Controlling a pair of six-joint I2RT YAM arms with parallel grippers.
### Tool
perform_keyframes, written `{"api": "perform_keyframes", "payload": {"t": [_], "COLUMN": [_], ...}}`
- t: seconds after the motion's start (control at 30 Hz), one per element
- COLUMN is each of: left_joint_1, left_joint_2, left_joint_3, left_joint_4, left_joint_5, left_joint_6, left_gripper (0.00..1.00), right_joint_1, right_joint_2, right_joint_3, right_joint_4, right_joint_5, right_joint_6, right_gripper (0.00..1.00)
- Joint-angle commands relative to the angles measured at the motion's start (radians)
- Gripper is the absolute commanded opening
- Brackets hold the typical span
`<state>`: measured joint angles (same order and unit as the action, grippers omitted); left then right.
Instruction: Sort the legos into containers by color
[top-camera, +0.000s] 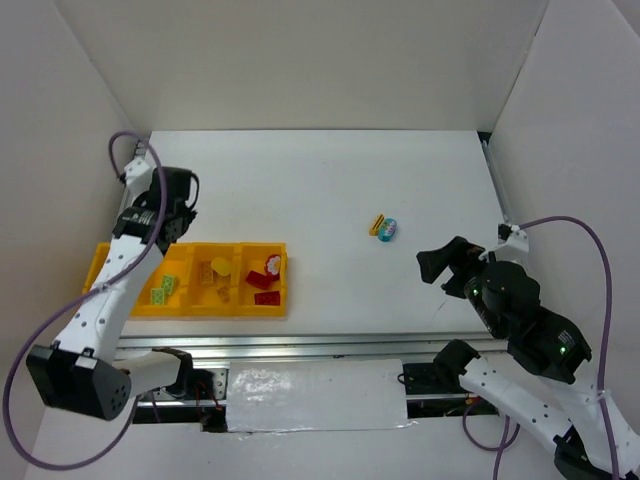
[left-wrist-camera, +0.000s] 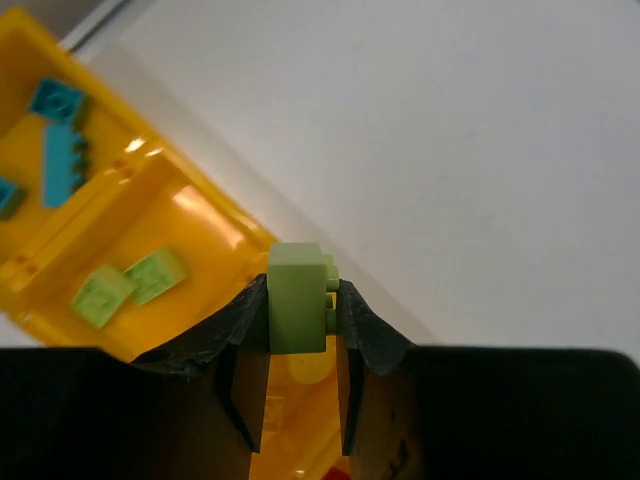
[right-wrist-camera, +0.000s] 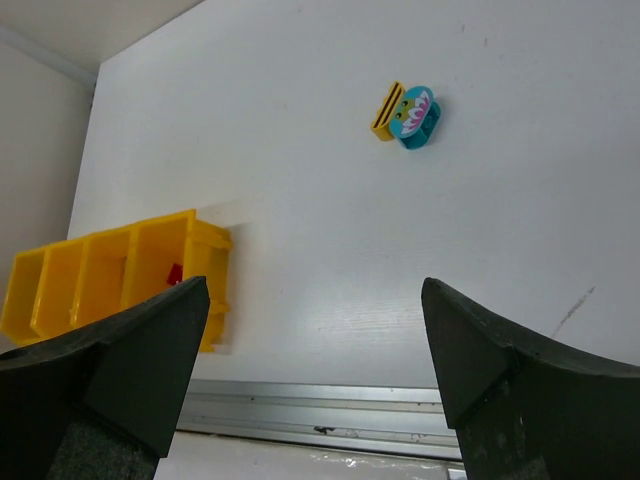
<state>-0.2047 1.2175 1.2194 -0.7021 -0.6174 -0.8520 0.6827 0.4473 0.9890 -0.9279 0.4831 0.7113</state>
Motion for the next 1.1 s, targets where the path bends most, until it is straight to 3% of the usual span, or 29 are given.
{"api": "perform_keyframes", "payload": {"t": [0.0,0.2,0.4,0.6,0.73,0.8,1.07], "left_joint_1": [0.086,0.192,0.272,0.278,0.28,0.28,0.278], "left_joint_2": [-0.07,-0.095,-0.081,-0.07,-0.053,-0.055,-0.142], "left_joint_3": [-0.118,-0.193,-0.253,-0.308,-0.316,-0.308,-0.227], "left_joint_4": [-0.135,-0.169,-0.037,0.024,0.029,0.013,-0.025], "left_joint_5": [-0.058,-0.108,0.016,0.051,0.074,0.07,0.108], "left_joint_6": [-0.134,-0.212,-0.11,-0.099,-0.101,-0.105,-0.052], "left_gripper": [0.0,0.0,0.11,0.35,0.72,0.84,0.94], "right_joint_1": [0.0,0.0,0.0,0.0,0.0,-0.002,-0.003], "right_joint_2": [0.039,0.08,0.105,0.105,0.106,0.113,0.226], "right_joint_3": [-0.004,-0.018,-0.033,-0.038,-0.047,-0.053,-0.102], "right_joint_4": [0.087,0.133,0.161,0.166,0.172,0.182,0.264], "right_joint_5": [-0.041,-0.097,-0.138,-0.135,-0.141,-0.143,-0.134], "right_joint_6": [-0.022,-0.026,-0.036,-0.044,-0.049,-0.049,-0.029], "right_gripper": [0.94,0.93,0.93,0.93,0.93,0.93,0.95]}}
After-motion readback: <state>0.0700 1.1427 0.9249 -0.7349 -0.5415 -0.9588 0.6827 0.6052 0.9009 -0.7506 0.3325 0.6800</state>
